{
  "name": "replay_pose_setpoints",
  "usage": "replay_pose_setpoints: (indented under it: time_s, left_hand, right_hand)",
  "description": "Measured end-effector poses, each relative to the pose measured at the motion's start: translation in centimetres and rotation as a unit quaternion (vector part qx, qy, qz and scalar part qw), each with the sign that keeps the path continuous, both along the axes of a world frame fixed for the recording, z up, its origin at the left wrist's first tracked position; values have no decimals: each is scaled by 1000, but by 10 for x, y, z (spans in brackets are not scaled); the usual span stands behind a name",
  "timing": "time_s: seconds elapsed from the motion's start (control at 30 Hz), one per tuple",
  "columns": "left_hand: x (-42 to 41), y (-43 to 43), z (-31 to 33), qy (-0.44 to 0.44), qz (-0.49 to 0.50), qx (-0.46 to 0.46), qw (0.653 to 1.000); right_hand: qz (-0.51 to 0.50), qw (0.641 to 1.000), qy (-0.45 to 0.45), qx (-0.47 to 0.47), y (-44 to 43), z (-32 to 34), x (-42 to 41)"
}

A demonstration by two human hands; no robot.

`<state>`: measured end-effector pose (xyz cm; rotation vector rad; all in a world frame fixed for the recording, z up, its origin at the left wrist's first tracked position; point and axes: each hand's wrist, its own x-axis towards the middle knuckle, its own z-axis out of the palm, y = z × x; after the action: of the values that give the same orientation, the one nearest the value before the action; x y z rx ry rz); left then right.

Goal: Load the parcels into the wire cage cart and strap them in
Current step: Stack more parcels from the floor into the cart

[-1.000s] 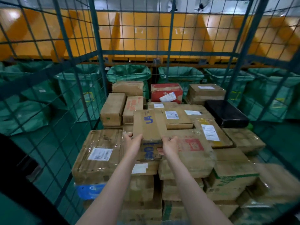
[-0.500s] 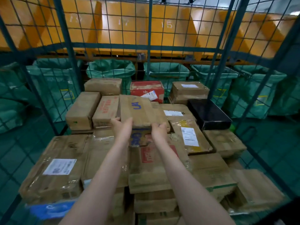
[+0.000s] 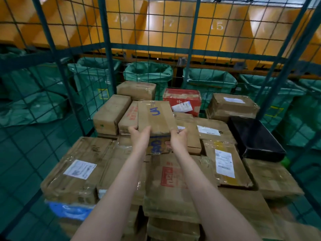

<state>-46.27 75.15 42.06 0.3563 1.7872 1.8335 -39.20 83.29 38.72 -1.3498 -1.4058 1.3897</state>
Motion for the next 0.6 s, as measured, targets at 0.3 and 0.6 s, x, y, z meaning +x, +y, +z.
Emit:
replay_pose_setpoints:
  time_s: [0.3, 0.6]
  left_hand:
    - [-61, 8, -9, 7, -4, -37, 999]
    - [-157, -26, -30, -3, 88, -56, 995]
  right_hand:
    - [9, 1000, 11, -22, 3, -6, -60]
    - [81, 996, 5, -48, -39, -22, -151]
